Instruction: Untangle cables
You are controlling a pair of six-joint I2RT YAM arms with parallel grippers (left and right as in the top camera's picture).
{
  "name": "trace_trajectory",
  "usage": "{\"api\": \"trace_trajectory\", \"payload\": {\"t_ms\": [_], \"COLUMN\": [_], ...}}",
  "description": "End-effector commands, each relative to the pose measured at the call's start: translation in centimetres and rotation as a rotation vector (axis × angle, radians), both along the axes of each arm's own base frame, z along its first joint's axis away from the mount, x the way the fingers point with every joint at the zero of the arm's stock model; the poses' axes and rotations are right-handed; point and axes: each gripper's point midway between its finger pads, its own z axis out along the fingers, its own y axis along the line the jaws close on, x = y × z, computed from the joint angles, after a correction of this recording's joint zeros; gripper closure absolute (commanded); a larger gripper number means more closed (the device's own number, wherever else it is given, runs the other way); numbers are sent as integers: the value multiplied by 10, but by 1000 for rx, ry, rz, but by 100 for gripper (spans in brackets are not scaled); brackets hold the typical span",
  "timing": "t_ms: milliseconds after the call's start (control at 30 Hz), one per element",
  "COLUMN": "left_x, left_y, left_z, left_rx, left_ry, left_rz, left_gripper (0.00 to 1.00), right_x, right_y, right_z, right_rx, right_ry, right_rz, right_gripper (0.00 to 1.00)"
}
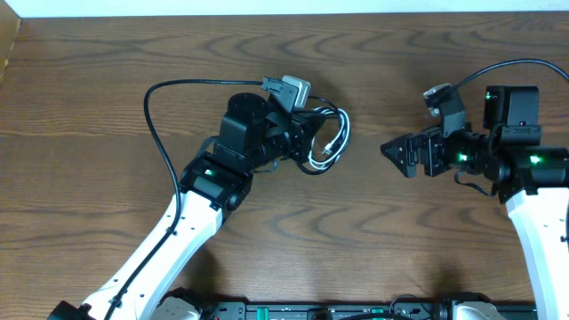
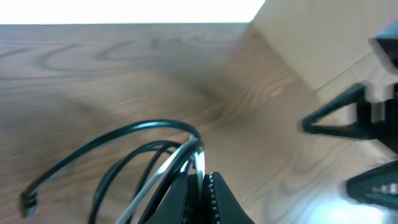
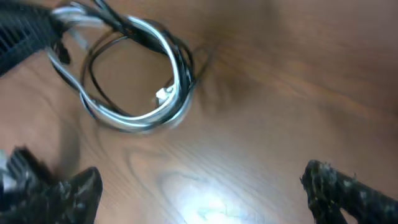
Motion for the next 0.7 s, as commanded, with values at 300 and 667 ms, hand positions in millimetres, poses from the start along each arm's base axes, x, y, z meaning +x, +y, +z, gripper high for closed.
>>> {"api": "trace_trajectory", "payload": {"t_ms": [300, 667], "left_x": [-21, -44], "left_y": [-21, -44], "left_z": [39, 47], "left_rx": [-227, -276], "left_ry": [78, 122], "left_rz": [-112, -199], "left_gripper": [92, 92], "right_x": [-13, 13], "right_y": [44, 64], "right_z": [-42, -54], "right_rx": [245, 85], "right_ry": [-61, -155], "right_rz": [183, 72], "right_gripper": [1, 42]}}
